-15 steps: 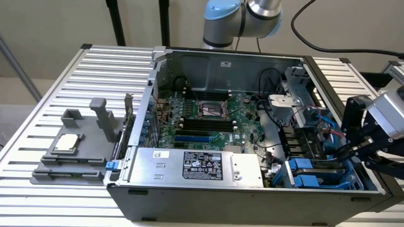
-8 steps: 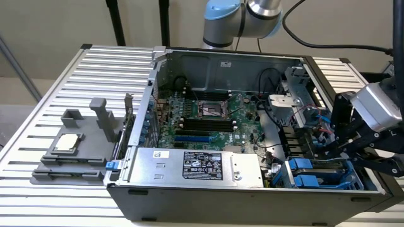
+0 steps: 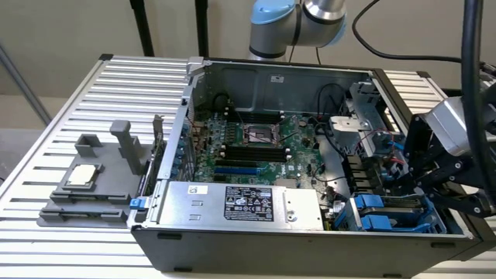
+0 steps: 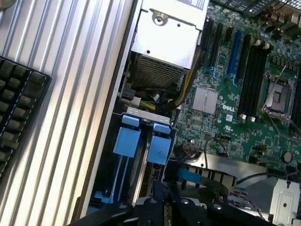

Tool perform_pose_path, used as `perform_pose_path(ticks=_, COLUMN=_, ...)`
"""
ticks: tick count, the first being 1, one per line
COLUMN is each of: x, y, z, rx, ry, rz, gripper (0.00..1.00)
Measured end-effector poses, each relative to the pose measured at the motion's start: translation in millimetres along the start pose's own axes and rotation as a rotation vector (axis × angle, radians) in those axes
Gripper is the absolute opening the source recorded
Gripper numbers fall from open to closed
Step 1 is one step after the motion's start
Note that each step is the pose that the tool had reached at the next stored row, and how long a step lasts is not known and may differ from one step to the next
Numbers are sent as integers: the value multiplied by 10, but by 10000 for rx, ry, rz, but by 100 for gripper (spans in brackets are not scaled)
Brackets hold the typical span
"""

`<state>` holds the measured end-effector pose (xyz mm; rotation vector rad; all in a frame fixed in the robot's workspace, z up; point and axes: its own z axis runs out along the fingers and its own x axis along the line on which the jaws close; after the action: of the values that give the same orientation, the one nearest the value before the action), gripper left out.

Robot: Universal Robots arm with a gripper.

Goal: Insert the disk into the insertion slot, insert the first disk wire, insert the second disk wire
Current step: 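Insert the first disk wire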

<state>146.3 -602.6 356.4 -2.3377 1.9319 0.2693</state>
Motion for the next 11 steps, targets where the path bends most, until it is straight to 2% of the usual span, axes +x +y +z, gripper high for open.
perform_pose_path(ticks=6, x=3, y=-1, z=15, rx=177, ry=-18, rz=911, gripper=16)
perform_pose_path(ticks=11, x=6, y=-1, z=31, rx=278, ry=45, rz=1482, gripper=16)
